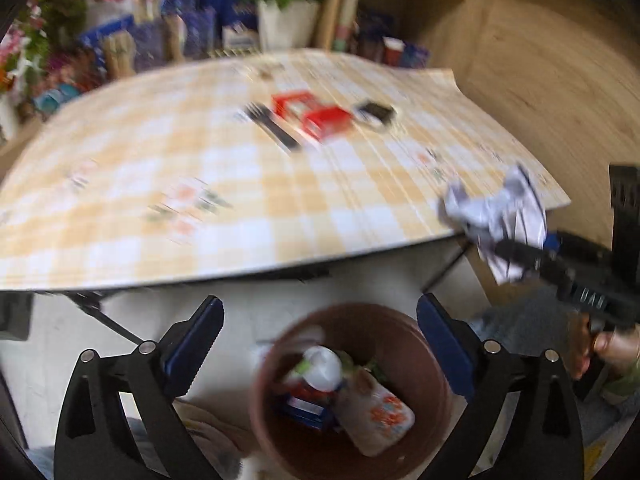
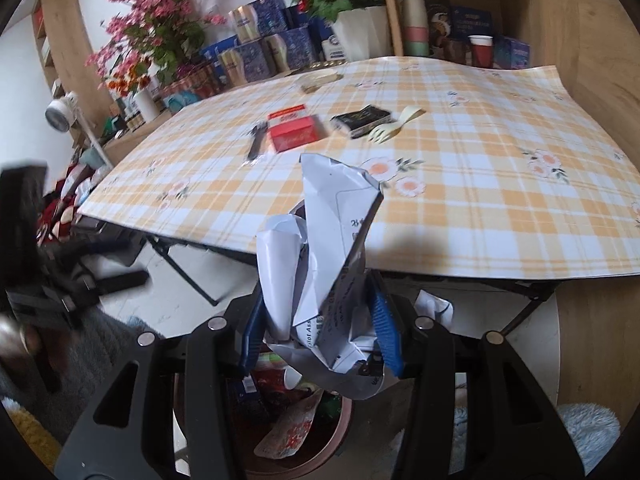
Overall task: Collect trash
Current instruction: 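Lower the crumpled paper into the bin and open the right gripper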
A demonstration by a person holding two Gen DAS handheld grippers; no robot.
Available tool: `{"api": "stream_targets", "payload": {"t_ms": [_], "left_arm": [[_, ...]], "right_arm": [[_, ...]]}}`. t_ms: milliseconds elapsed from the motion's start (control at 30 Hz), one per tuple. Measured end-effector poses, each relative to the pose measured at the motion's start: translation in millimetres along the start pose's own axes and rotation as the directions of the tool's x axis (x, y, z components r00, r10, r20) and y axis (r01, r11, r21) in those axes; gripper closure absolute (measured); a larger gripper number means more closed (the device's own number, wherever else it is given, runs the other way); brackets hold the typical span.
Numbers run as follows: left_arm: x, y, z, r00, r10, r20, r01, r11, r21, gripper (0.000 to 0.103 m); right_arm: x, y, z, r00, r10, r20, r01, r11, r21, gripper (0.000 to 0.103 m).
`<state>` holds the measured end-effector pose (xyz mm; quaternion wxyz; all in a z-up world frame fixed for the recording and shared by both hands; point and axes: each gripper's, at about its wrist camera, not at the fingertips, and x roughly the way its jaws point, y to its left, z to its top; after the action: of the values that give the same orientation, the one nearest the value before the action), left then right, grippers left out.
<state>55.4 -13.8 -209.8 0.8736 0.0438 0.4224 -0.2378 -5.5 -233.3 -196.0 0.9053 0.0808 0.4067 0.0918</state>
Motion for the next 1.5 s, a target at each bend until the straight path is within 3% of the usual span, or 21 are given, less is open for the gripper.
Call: {"api": "stream_targets", "payload": {"t_ms": [167,433,667,933,1233,1367,1500], "left_arm": [[-36,29,3,0.991,0.093,0.101,-0.092,0.996,-0.009,0.007],[-74,73,-9,0.952,0.239,0.193,-0.224,0.970,-0.093,0.006],[-93,94,-14,0.931,0.279,0.236,-0.240,0.954,-0.179,0.006],[-76,97,-23,0.947,0.270,0.172,-0.231,0.949,-0.213,0.006],[-62,72,-23,0.950,0.267,0.163,-0.253,0.962,-0.100,0.006],[-59,66,-22,0.954,0.253,0.163,-0.245,0.967,-0.069,0.006],[-57,65,-23,0.960,0.232,0.156,-0.223,0.972,-0.072,0.006]], "right_arm": [[9,19,-6,0.999,0.019,-0.028,-0.021,0.999,-0.050,0.054],[25,49,-13,0.996,0.030,-0.079,-0.042,0.987,-0.152,0.053],[39,77,-27,0.987,0.057,-0.149,-0.093,0.963,-0.252,0.053],[65,91,-46,0.962,0.047,-0.270,-0.130,0.946,-0.297,0.052],[69,93,-53,0.953,0.034,-0.300,-0.131,0.942,-0.309,0.046],[70,91,-52,0.954,0.018,-0.298,-0.113,0.946,-0.304,0.032],[68,89,-51,0.961,-0.004,-0.278,-0.084,0.949,-0.304,0.009]]}}
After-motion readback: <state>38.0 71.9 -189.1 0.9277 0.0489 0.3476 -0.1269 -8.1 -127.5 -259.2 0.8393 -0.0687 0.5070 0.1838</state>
